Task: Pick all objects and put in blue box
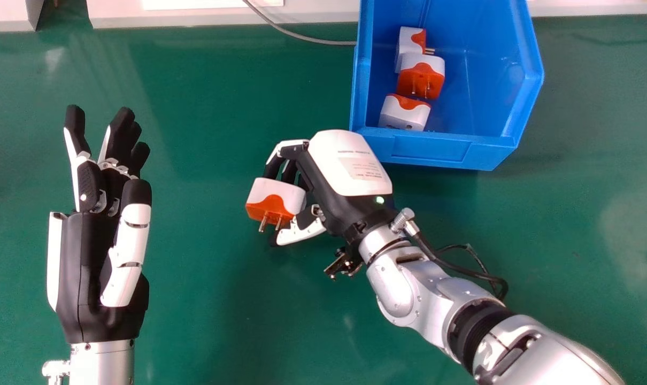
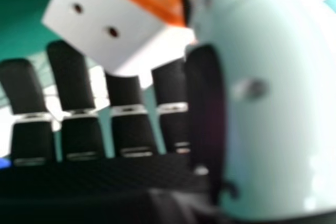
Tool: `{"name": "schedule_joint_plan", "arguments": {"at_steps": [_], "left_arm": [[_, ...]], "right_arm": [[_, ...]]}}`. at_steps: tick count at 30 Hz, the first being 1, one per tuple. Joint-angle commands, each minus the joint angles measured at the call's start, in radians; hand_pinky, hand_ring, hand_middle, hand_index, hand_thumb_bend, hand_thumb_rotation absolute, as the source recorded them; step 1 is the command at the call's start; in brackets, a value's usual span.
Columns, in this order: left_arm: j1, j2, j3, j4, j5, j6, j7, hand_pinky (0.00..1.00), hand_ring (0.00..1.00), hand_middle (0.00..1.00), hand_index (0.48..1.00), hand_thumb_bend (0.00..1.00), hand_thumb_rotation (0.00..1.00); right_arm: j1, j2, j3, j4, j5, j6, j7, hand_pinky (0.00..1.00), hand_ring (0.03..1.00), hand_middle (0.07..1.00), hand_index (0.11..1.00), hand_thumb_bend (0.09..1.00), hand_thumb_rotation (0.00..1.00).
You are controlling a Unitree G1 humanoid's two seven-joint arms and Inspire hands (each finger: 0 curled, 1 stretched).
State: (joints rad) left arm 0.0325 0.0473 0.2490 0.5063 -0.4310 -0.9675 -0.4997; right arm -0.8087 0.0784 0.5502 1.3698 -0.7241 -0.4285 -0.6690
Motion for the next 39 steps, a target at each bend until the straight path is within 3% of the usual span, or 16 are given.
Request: {"name": "schedule_joint_plan", "arguments": {"at_steps": [1,7,12,20,28,33,39], "left_arm": [[-0.007,0.004,0.0,-0.008,0.001,-0.002,-0.002,0.97,0.97,0.96,0.924,0.35,0.59],[-0.014,0.002,0.002,-0.001,-0.004,-0.005,-0.006,0.97,0.97,0.95,0.924,0.35,0.59],[-0.025,-0.003,0.004,0.014,0.009,-0.012,0.003,0.97,0.97,0.96,0.924,0.35,0.59],[-0.043,0.008,0.009,0.03,0.01,-0.011,0.005,0.97,0.97,0.96,0.925,0.35,0.59],[-0.05,0.012,0.012,0.036,0.004,-0.005,-0.003,0.97,0.97,0.96,0.927,0.35,0.58],[-0.048,0.013,0.013,0.034,-0.005,-0.002,-0.011,0.97,0.97,0.96,0.929,0.35,0.58],[-0.049,0.012,0.012,0.033,0.005,-0.003,-0.005,0.97,0.97,0.96,0.93,0.35,0.58]], "right_arm": [[-0.031,-0.009,-0.014,-0.032,0.013,-0.041,-0.039,0.37,0.423,0.459,0.519,0.53,0.0],[-0.008,-0.058,-0.079,-0.078,0.075,-0.216,-0.061,0.36,0.411,0.455,0.518,0.529,0.0],[0.033,-0.111,-0.161,-0.137,0.16,-0.377,-0.022,0.33,0.384,0.449,0.52,0.527,0.0],[0.087,-0.19,-0.267,-0.337,0.225,-0.545,-0.028,0.32,0.372,0.452,0.517,0.527,0.0],[0.037,-0.243,-0.381,-0.399,0.262,-0.59,-0.022,0.32,0.367,0.449,0.519,0.527,0.0],[-0.006,-0.268,-0.43,-0.388,0.267,-0.547,-0.025,0.31,0.371,0.45,0.517,0.527,0.0],[-0.101,-0.303,-0.458,-0.314,0.259,-0.481,-0.044,0.33,0.382,0.466,0.52,0.522,0.0]]}}
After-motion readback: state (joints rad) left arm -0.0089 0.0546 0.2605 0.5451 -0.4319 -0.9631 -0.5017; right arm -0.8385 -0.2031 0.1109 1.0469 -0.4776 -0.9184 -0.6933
